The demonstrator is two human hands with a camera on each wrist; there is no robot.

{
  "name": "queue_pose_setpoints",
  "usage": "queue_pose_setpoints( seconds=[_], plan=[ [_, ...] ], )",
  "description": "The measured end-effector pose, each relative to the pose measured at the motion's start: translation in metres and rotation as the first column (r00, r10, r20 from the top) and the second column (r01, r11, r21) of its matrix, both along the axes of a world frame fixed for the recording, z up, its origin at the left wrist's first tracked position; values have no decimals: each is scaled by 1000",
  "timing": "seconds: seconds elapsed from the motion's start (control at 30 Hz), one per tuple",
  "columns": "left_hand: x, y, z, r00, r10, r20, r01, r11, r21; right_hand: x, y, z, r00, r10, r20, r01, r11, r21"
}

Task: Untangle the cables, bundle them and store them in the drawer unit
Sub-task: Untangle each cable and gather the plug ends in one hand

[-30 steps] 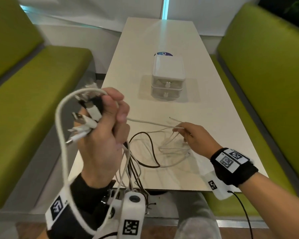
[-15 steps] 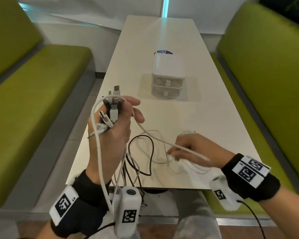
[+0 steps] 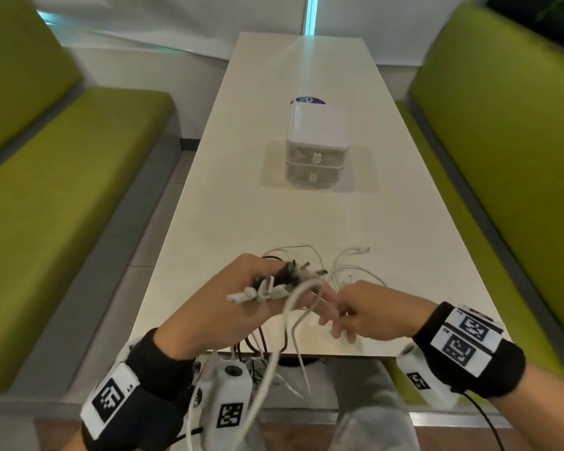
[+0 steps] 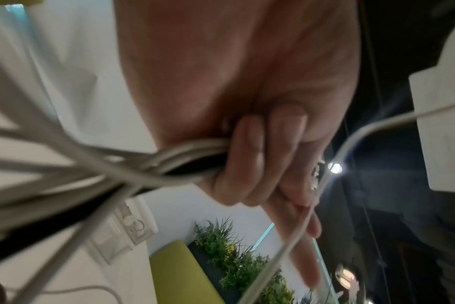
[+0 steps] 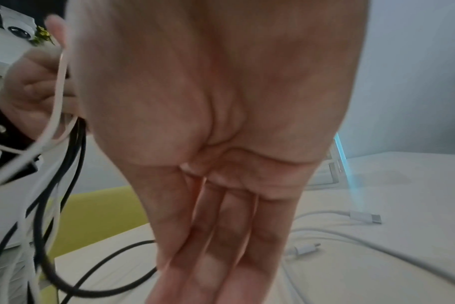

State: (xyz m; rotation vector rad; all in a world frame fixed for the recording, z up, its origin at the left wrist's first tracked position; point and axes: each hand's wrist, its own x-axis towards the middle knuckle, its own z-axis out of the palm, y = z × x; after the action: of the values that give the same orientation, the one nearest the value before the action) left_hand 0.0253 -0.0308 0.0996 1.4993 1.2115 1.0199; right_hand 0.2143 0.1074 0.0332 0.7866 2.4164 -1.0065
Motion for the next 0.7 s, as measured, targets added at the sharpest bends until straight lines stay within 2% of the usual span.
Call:
queue_pose_setpoints(
  seconds=[0.07,0.2,0.3,0.4,0.47,0.57,0.7],
  plan=[
    [1,1,-1,998,28,-51,-29,1000,-9,-2,1,4,998,-22,-52,26,997,74],
    [5,5,6,976,210,55,-212,977,31,-5,2,8,978,-134,-160,163,969,188],
    [2,10,5,929,341,144,-346,938,11,-7,9,6,952,-235,-194,298,853,428],
    [0,11,3,904,396,163,-399,917,-18,-9,17,1,935,-315,-161,352,783,514],
    [-1,12,0,893,419,162,-419,907,-34,-8,22,-3,933,-336,-126,351,782,515],
    [0,11,-3,887,433,160,-433,901,-39,-3,28,-11,949,-312,-40,291,824,486],
    [2,12,-6,890,423,168,-422,905,-42,5,30,-27,970,-238,-58,235,841,487]
  ],
)
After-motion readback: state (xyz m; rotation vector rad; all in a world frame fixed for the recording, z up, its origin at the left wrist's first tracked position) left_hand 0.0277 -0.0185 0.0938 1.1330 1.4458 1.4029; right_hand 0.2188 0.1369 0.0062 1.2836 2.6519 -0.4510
